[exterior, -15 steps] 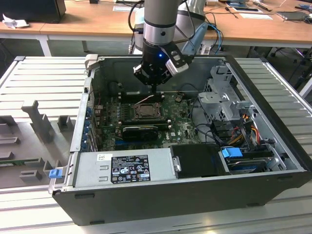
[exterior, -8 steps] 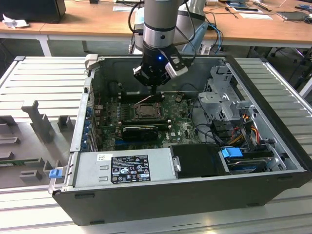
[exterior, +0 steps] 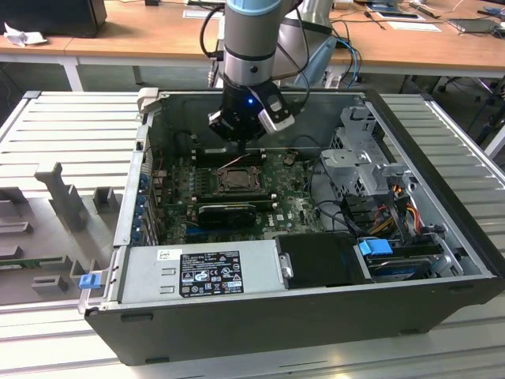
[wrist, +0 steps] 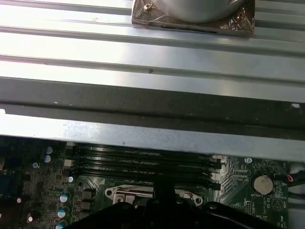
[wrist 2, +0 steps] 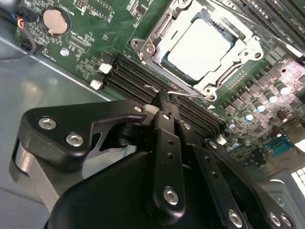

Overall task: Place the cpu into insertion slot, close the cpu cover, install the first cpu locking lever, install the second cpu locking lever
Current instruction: 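Install the first cpu locking lever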

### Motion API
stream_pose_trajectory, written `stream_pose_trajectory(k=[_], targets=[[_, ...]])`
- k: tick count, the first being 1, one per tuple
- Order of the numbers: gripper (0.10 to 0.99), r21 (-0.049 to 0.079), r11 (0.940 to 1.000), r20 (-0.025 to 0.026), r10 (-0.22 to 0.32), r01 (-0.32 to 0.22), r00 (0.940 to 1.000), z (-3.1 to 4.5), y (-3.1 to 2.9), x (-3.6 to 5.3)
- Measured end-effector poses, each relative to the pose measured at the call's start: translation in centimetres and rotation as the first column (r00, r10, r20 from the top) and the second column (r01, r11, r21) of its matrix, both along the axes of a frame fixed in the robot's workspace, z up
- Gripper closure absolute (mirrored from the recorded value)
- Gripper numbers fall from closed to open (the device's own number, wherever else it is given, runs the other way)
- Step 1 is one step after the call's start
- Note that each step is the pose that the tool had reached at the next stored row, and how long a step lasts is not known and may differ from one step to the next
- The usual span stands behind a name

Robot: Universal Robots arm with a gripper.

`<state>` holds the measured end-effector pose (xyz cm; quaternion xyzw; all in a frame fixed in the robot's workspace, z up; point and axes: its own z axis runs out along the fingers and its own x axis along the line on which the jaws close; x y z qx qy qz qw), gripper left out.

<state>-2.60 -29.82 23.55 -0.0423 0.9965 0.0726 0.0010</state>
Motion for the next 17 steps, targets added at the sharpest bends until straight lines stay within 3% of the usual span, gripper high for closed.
stream_pose_trajectory(k=[9, 17], targets=[[0.98, 0.033, 0.9995, 0.0, 0.0, 0.0, 1.0, -0.7, -0.08, -0.2], [0.98, 0.033, 0.9995, -0.0001, 0.0, 0.0, 1.0, -1.24, -0.1, -0.23]])
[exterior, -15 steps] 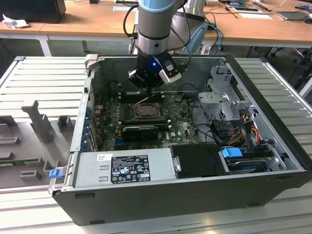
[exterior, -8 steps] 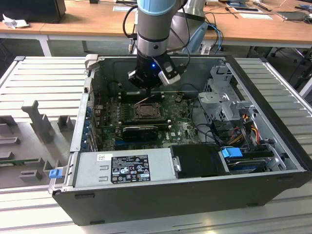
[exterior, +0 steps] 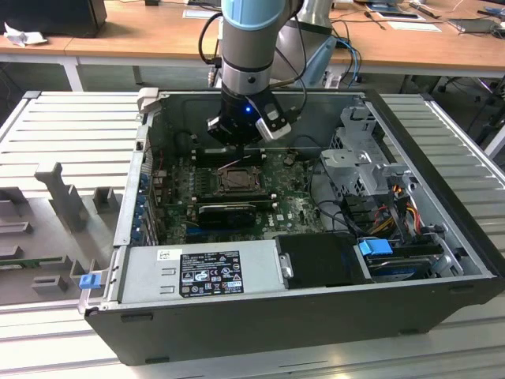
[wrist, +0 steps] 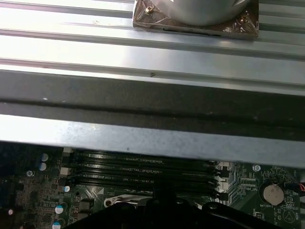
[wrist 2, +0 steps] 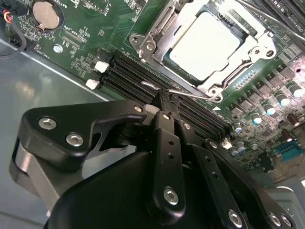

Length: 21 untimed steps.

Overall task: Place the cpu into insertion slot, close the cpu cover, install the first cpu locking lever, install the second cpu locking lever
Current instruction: 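Install the first cpu locking lever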

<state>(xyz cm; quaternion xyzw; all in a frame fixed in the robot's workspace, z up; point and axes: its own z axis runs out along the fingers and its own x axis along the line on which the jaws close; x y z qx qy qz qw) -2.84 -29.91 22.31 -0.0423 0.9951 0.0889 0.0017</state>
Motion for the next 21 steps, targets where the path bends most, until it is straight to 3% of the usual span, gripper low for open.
stream_pose_trajectory(k=[3, 4, 13, 21], targets=[[0.98, -0.003, 1.0, 0.0001, 0.0, 0.0, 1.0, -0.04, 0.0, 0.34], [0.98, -0.01, 1.0, 0.0005, 0.0, 0.0, 1.0, -0.04, 0.0, 0.49], [0.98, -0.01, 0.9999, 0.0006, 0.0, 0.0, 1.0, -0.94, 0.24, 0.95], [0.98, -0.011, 0.9999, 0.0005, 0.0, 0.0, 1.0, -1.1, 0.24, 0.97]])
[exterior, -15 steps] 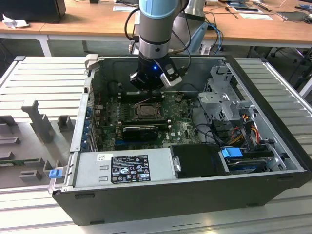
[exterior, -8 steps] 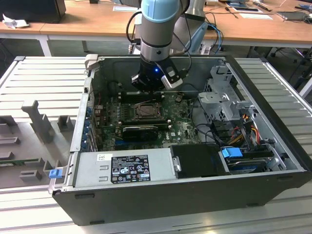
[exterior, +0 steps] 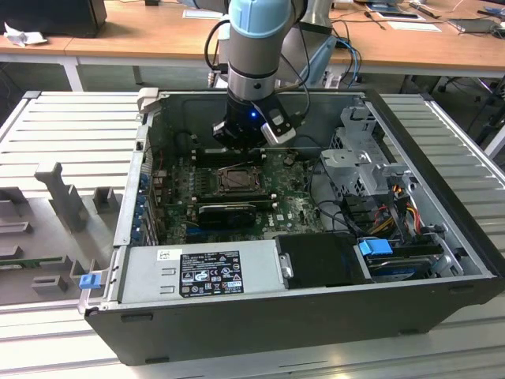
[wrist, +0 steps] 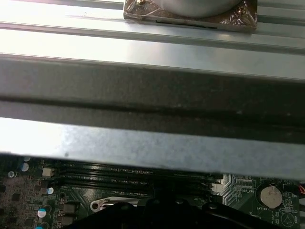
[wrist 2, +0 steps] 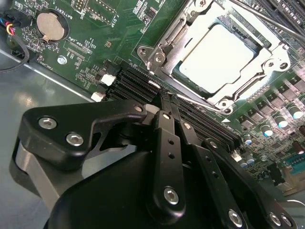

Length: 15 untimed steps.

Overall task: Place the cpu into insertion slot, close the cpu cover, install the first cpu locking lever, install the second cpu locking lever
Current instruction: 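Install the first cpu locking lever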

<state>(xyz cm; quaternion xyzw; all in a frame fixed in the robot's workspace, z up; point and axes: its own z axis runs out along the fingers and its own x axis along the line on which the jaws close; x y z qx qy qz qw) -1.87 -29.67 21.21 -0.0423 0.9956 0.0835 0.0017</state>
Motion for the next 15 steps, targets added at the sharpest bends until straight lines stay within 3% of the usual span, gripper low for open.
stream_pose_trajectory(k=[15], targets=[[0.98, 0.0, 1.0, 0.0001, 0.0, 0.0, 1.0, -0.32, 0.0, 0.0]])
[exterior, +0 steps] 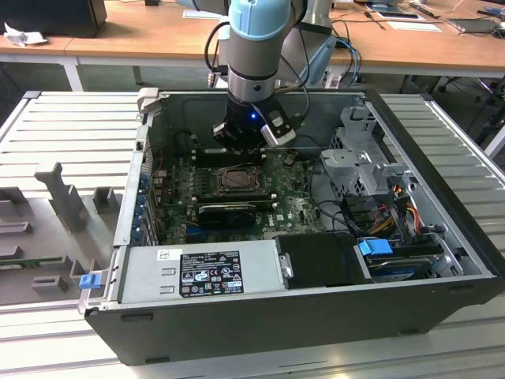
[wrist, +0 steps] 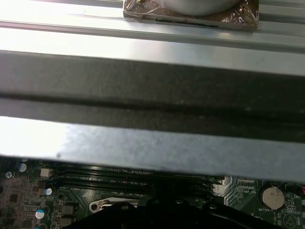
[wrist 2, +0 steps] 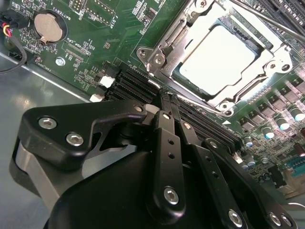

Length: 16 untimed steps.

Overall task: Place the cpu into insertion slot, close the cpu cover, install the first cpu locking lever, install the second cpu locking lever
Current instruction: 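Install the first cpu locking lever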

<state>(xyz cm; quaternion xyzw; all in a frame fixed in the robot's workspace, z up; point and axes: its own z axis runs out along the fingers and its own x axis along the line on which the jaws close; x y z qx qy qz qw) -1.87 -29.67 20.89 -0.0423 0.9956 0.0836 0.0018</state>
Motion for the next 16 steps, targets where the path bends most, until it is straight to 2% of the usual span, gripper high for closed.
stream_pose_trajectory(k=[10, 16], targets=[[0.98, 0.0, 1.0, -0.0001, 0.0, 0.0, 1.0, -0.56, 0.01, 0.08], [0.98, -0.001, 1.0, 0.0, 0.0, 0.0, 1.0, -0.63, -0.11, 0.11]])
